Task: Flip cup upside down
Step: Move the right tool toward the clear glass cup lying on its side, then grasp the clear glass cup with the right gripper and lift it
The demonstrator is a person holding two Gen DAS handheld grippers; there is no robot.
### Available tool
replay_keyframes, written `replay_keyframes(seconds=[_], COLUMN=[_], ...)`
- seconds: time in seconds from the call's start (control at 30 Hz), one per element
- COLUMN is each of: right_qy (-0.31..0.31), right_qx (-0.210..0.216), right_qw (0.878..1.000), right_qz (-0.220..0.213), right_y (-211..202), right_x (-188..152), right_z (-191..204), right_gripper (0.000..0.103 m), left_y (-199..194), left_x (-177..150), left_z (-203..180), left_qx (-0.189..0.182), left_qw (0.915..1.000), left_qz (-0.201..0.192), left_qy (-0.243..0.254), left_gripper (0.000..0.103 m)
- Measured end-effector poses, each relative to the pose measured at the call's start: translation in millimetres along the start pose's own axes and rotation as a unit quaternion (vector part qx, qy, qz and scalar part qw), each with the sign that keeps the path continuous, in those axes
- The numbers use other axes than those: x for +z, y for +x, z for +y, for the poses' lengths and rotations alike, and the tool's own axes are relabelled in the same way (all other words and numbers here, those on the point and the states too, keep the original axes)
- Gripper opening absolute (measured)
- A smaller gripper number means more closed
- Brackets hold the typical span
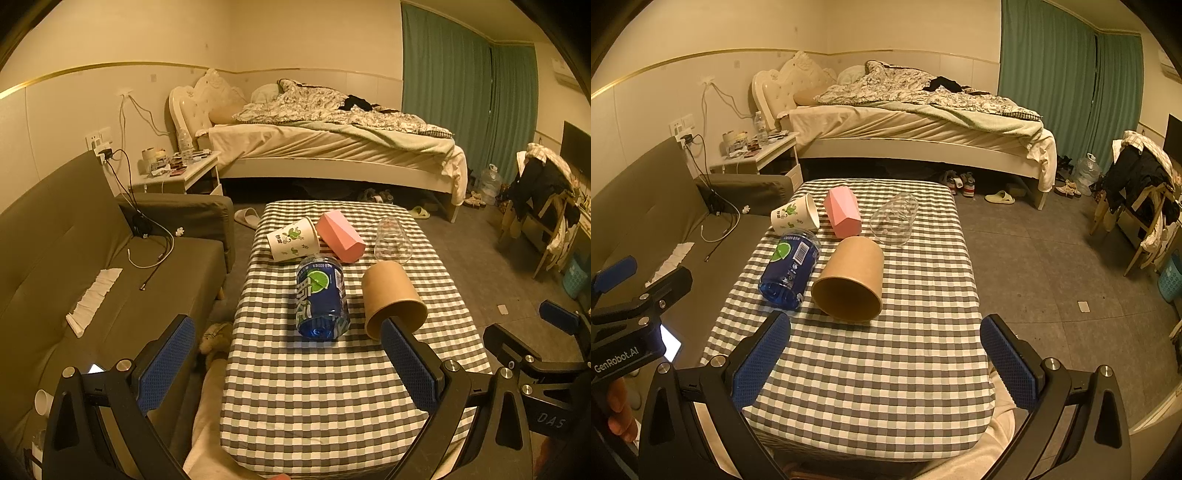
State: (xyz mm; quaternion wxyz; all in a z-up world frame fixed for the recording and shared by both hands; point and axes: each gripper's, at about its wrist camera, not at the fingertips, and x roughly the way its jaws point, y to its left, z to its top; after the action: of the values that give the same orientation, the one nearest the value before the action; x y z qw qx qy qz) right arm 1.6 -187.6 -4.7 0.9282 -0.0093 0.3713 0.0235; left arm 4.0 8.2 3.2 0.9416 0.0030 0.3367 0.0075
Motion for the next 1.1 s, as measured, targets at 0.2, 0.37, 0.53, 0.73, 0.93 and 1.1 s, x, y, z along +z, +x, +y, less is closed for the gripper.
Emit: replay_keyframes(seconds=[0.2,0.37,0.53,0.73,0.93,1.1], right_qy=[-0.005,-0.008,-0.011,-0.011,-0.004,-0.002], right_qx=[-0.003,-0.004,-0.006,-0.006,-0.004,-0.004], right_qw=[1.000,1.000,1.000,1.000,1.000,1.000], right_qz=[0.002,0.002,0.001,0.003,0.009,0.015], right_y=[2.4,1.9,-0.2,1.8,9.5,19.6], right_x=[3.9,5.8,8.8,15.1,22.5,33.7], right_z=[6.6,7.3,7.0,5.2,2.7,-0.5], right_gripper=[0.103,0.103,0.103,0.103,0.103,0.103], left_y=[-0.1,-0.1,0.1,16.0,31.2,47.0], left_x=[-0.2,-0.2,0.4,2.2,10.0,22.3], left_z=[-0.5,-1.0,-1.6,-2.5,-8.0,-9.3], left_qx=[0.000,0.000,0.001,0.004,0.009,0.010], left_qw=[1.0000,1.0000,1.0000,0.9999,0.9996,0.9992], left_qz=[0.000,0.001,0.002,0.015,0.026,0.037], left_qy=[0.001,0.001,0.001,0.005,0.011,0.012], left_gripper=[0.103,0.103,0.103,0.103,0.103,0.103])
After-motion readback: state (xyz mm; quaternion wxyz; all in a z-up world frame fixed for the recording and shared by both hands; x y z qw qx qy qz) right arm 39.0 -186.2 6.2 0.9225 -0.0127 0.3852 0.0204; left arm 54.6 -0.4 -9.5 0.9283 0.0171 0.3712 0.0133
